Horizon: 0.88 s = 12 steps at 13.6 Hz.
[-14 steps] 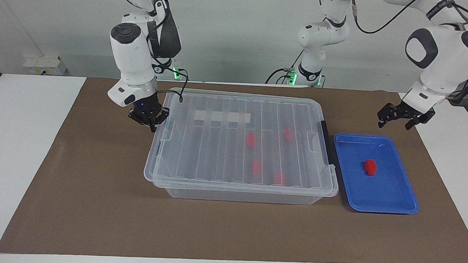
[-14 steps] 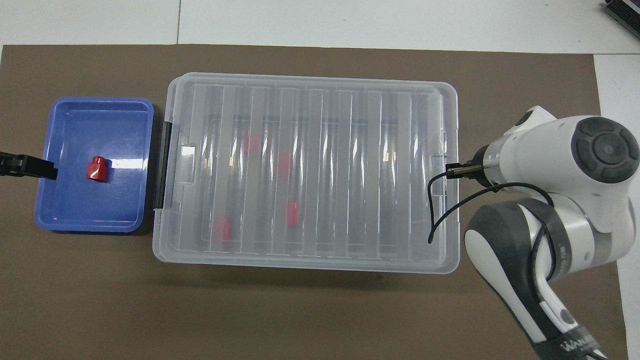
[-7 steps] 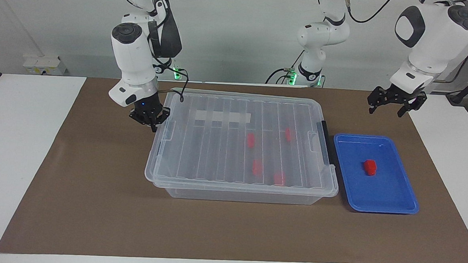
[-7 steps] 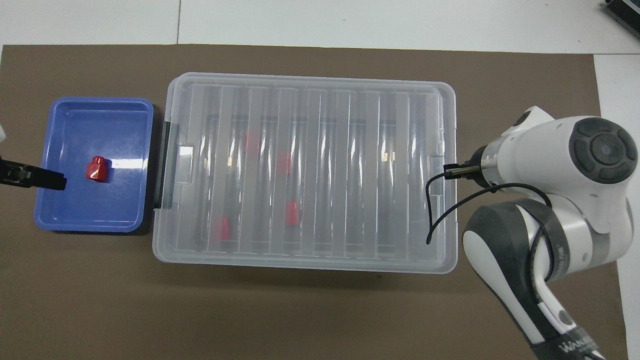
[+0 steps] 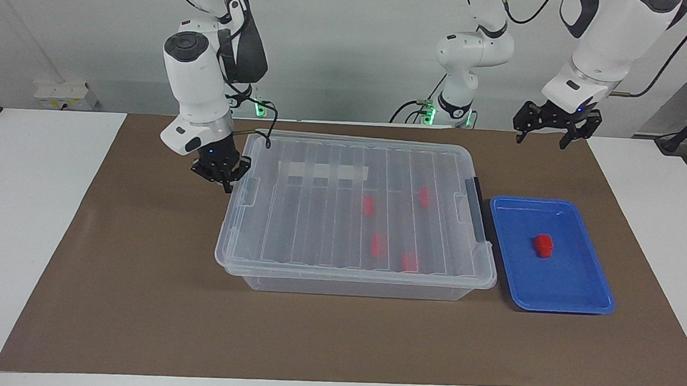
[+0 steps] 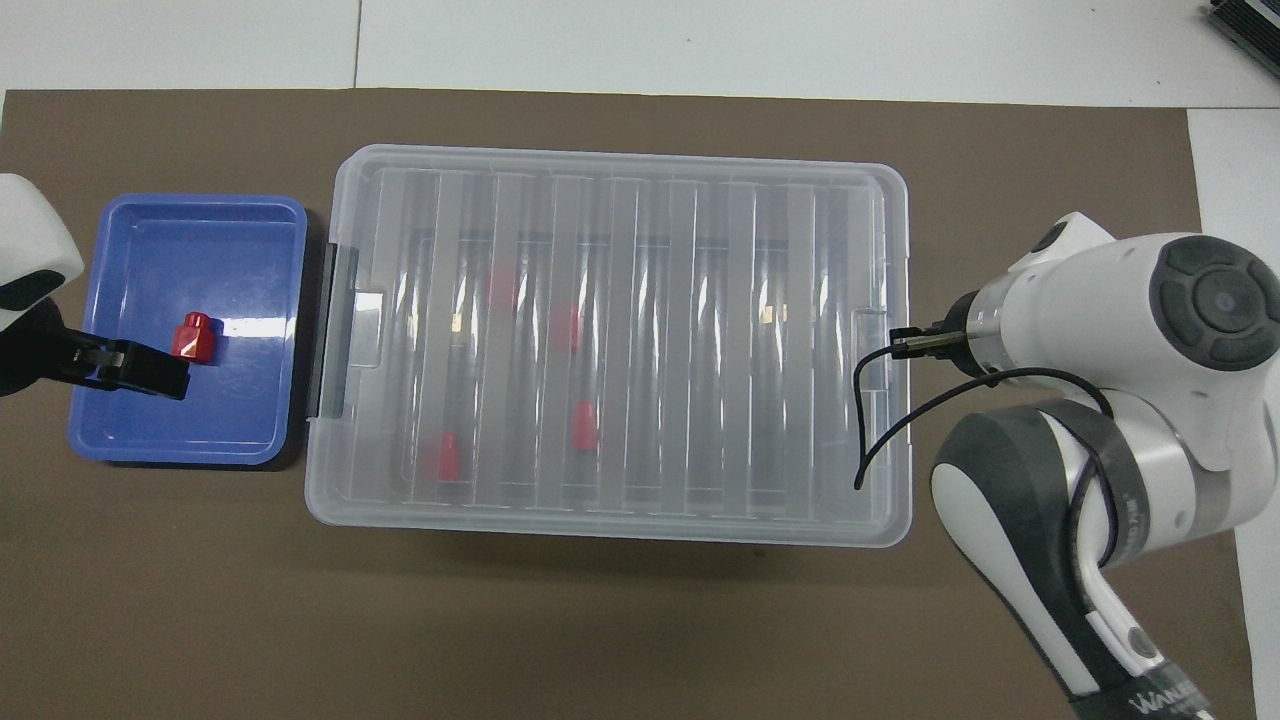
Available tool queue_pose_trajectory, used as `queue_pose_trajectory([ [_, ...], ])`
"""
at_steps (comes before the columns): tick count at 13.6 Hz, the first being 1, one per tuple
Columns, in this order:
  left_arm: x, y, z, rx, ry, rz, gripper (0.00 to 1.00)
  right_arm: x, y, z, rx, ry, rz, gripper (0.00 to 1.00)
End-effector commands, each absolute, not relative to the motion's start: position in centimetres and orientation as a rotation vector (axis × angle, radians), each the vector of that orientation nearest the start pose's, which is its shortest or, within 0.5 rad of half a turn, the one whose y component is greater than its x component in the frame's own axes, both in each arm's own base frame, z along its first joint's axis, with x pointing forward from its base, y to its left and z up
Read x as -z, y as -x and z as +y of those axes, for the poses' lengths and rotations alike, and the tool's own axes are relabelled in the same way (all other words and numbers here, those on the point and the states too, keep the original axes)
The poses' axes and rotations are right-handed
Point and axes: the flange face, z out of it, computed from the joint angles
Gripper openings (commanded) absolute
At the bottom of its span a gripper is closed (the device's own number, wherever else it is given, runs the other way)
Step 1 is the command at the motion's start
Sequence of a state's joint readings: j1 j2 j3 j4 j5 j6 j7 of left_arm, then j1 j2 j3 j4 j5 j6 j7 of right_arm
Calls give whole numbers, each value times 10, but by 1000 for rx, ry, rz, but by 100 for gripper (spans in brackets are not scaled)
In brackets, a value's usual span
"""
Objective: Place red block in blue tray from box
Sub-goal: 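Open the left gripper to release the block while the right gripper withdraws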
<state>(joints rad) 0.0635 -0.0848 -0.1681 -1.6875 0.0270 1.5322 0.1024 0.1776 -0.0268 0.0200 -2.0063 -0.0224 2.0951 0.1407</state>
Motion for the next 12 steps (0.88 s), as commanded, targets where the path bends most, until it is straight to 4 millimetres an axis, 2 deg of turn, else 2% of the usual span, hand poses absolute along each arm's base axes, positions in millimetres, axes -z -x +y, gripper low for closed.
queue_pose_trajectory([
  [1,-612,-516,-47,-113,3067,267,100,-494,-537,73,150,3127,-29,8],
  [2,-612,-516,-47,-117,3069,269,100,-498,-535,59,132,3131,12,36],
  [3,-613,-515,-51,-112,3066,276,100,-503,-533,45,125,3133,55,79],
  [4,-612,-515,-54,-114,3065,283,100,-507,-533,31,132,3133,102,100],
  [6,-614,-515,-56,-102,3070,279,100,-525,-536,-5,156,3129,212,100],
  [9,-614,-515,-57,-102,3074,199,100,-567,-552,-36,199,3142,283,100],
  [12,-615,-516,-56,-95,3077,187,100,-603,-569,-44,163,3143,302,100],
])
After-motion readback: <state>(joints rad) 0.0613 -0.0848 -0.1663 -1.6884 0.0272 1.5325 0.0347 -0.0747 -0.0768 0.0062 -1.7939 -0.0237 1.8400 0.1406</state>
